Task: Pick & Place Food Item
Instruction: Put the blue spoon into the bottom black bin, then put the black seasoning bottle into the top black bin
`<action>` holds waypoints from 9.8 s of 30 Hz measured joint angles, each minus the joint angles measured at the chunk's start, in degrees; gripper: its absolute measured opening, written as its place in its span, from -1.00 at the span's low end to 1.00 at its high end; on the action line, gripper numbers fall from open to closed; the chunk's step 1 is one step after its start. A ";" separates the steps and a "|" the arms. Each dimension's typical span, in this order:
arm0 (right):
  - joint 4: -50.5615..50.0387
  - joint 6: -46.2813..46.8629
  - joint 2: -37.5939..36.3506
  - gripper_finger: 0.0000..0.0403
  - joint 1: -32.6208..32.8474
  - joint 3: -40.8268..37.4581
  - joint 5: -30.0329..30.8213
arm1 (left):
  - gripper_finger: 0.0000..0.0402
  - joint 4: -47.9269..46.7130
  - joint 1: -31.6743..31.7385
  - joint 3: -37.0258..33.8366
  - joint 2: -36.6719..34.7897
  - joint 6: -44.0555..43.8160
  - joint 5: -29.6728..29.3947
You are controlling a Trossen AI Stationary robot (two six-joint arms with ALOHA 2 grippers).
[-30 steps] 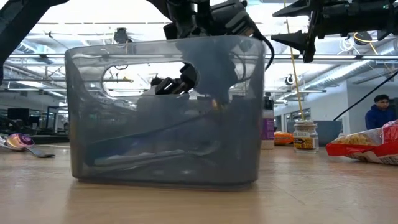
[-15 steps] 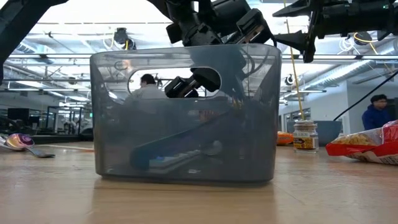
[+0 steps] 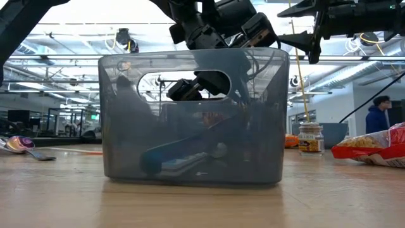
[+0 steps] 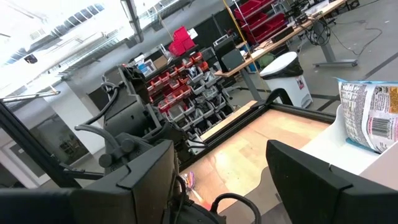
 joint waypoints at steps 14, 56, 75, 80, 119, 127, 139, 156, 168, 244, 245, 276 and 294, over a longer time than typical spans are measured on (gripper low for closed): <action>0.00 0.00 0.00 0.26 0.00 0.00 -0.06 | -0.85 7.15 0.32 0.00 0.00 0.37 1.46; -9.02 11.71 2.04 0.26 0.00 0.00 -5.27 | -0.85 -32.47 -6.84 0.02 -47.08 38.25 -50.95; 15.11 16.96 20.21 0.26 0.00 -0.02 7.01 | -0.85 -18.60 -10.01 -40.78 -69.78 28.61 -44.07; 29.45 16.97 27.13 0.26 -0.02 -0.02 11.56 | -0.85 -4.07 -9.33 -49.41 -75.04 30.34 -43.48; 30.88 18.06 24.94 0.43 -18.11 14.88 -35.06 | 0.34 49.24 14.20 -52.72 -63.34 36.72 -41.44; -30.05 -17.54 22.65 0.34 -18.21 32.95 -38.19 | 0.34 51.46 15.34 -52.72 -58.14 32.85 -35.37; -29.43 -20.37 17.79 0.33 -7.43 15.95 -14.26 | 0.34 53.26 15.76 -52.72 -56.70 31.61 -31.84; -10.14 -7.47 18.12 0.33 10.95 -5.13 24.25 | 0.34 51.85 16.81 -52.72 -56.70 30.49 -29.47; 2.33 -6.23 22.95 0.33 10.01 -8.87 27.19 | 0.34 51.93 17.62 -52.72 -56.70 28.16 -29.33; 24.36 -8.40 39.32 -0.07 3.87 -3.03 8.83 | 0.34 50.51 17.62 -52.72 -56.74 29.41 -28.36; 23.81 -8.71 39.32 -0.07 3.87 -2.32 8.35 | 0.34 50.50 17.62 -52.72 -56.74 29.49 -27.97; 6.39 -18.04 22.19 -0.14 3.32 9.40 9.01 | 0.34 8.25 9.80 -52.74 -56.07 44.06 -24.22; 9.67 -19.15 24.50 -0.48 3.26 14.60 6.78 | 0.34 22.23 1.81 -52.74 -38.35 47.08 -26.05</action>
